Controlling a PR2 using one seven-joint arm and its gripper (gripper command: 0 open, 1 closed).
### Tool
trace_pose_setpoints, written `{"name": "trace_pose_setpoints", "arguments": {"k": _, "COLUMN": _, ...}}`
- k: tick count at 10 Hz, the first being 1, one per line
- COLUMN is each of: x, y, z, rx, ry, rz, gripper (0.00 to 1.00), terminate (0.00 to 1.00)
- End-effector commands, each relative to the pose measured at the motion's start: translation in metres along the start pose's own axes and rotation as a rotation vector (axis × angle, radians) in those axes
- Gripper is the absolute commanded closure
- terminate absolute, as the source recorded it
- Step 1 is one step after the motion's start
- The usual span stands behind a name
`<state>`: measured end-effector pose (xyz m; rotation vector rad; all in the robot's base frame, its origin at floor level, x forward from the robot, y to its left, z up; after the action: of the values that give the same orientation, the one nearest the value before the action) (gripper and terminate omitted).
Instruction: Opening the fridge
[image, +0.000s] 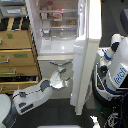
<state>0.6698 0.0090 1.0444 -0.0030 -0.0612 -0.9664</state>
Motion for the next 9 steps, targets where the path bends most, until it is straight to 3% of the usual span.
{"name": "trace_pose_setpoints", "arguments": {"k": 1, "x": 0.063, "y": -0.236, "z": 0.236, "rx": -0.025, "ry": -0.274, "rz": -0.271, "gripper": 0.00, "terminate": 0.00}}
{"name": "trace_pose_setpoints", "arguments": {"k": 5, "x": 0.080, "y": -0.321, "z": 0.290, "rx": -0.068, "ry": -0.384, "rz": -0.389, "gripper": 0.00, "terminate": 0.00}}
{"name": "trace_pose_setpoints", "arguments": {"k": 6, "x": 0.060, "y": -0.274, "z": 0.246, "rx": -0.038, "ry": -0.319, "rz": -0.309, "gripper": 0.00, "terminate": 0.00}}
{"name": "trace_pose_setpoints", "arguments": {"k": 9, "x": -0.017, "y": -0.169, "z": 0.172, "rx": -0.064, "ry": -0.248, "rz": -0.142, "gripper": 0.00, "terminate": 0.00}}
